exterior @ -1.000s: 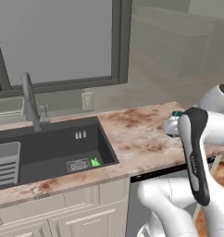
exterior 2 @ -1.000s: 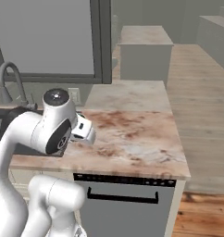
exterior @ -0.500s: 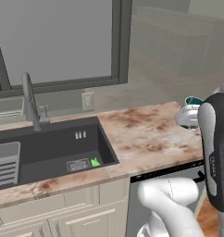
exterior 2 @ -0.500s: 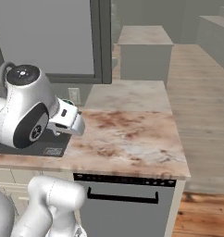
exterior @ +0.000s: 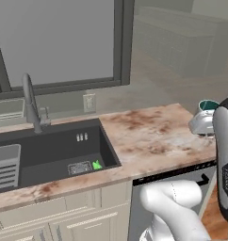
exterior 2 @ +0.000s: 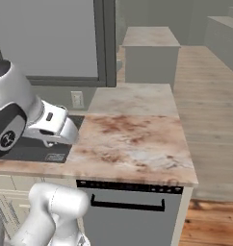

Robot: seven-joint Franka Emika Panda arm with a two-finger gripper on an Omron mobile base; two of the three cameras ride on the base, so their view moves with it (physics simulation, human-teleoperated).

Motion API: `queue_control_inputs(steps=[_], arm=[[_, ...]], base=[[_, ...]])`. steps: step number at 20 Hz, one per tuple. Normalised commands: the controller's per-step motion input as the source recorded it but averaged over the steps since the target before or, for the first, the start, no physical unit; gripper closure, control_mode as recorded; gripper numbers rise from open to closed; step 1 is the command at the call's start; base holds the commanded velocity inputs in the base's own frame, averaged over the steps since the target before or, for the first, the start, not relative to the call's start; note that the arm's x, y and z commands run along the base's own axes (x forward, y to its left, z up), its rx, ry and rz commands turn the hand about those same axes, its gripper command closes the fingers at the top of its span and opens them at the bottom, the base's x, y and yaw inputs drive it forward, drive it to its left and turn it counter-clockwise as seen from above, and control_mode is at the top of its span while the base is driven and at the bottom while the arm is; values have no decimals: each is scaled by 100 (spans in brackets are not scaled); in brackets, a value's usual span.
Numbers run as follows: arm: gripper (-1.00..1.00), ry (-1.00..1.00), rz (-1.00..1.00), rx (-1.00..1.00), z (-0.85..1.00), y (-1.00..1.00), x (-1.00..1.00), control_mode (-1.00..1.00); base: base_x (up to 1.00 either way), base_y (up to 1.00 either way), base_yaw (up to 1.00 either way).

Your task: Clear the mugs and bowl far away from the sink.

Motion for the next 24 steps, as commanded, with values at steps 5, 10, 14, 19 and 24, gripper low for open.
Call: queue_control_inputs(steps=[5,10,14,19,24], arm=[[100,-11,0,-18,16,3,-19,-100],[100,0,4,0,1,0,0,-100],[100,0,1,0,0,0,0,100],[100,0,0,0,0,0,0,100],[100,0,0,0,0,0,0,100]], base=[[0,0,0],[0,0,0],[1,0,-4],[0,0,-72],[0,0,-100]])
